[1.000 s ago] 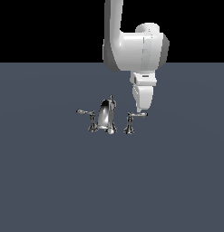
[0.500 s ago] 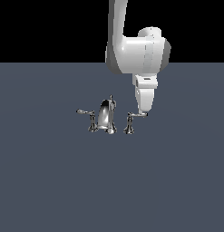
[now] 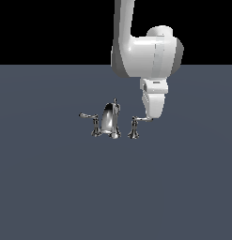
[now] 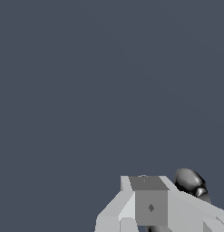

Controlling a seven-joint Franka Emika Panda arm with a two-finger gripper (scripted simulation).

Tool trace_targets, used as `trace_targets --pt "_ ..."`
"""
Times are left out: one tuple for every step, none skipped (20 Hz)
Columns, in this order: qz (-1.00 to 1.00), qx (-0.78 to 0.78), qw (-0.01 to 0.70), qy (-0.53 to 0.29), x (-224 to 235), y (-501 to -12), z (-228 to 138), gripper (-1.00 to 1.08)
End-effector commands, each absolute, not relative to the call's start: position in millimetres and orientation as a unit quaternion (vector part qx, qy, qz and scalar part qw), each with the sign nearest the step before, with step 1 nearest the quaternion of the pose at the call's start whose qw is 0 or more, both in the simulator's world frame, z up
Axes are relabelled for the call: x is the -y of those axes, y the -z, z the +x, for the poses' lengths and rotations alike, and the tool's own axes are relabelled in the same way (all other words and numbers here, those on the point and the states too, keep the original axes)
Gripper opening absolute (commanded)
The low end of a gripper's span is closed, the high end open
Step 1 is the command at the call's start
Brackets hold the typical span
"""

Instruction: Turn on the faucet by rotating a designated handle.

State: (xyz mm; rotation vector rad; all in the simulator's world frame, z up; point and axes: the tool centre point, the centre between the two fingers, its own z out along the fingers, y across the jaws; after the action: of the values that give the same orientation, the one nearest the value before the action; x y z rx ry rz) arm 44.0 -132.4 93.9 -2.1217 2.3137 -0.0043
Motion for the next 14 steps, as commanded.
trace_targets --pt "-0.675 -0.738 0.000 0.000 136.6 -94.0 33.9 -1.00" --pt "-0.675 -0.738 0.000 0.000 137.6 -94.0 30.7 -1.00" --pt "-0.675 -0.738 0.000 0.000 138.6 -94.0 27.5 -1.00" --pt "-0.675 -0.738 0.000 0.000 139.6 -94.0 24.2 -1.00" --pt "-0.675 -0.738 0.000 0.000 139.6 -94.0 24.2 -1.00" --pt "-0.679 -0.734 0.004 0.003 132.1 -94.1 32.8 -1.00" --pt "-0.678 -0.735 0.004 0.003 131.4 -94.0 29.8 -1.00" --pt "-0.678 -0.735 0.004 0.003 130.2 -94.3 26.7 -1.00" --pt "-0.678 -0.735 0.003 0.002 129.7 -94.1 23.6 -1.00" --pt "-0.678 -0.735 0.003 0.002 129.0 -94.0 20.4 -1.00" --pt "-0.678 -0.735 0.003 0.002 128.1 -94.0 17.3 -1.00" --pt "-0.677 -0.736 0.003 0.002 127.4 -93.9 14.1 -1.00" --pt "-0.677 -0.736 0.003 0.002 126.5 -94.0 11.0 -1.00" --pt "-0.677 -0.736 0.002 0.001 125.7 -93.9 7.8 -1.00"
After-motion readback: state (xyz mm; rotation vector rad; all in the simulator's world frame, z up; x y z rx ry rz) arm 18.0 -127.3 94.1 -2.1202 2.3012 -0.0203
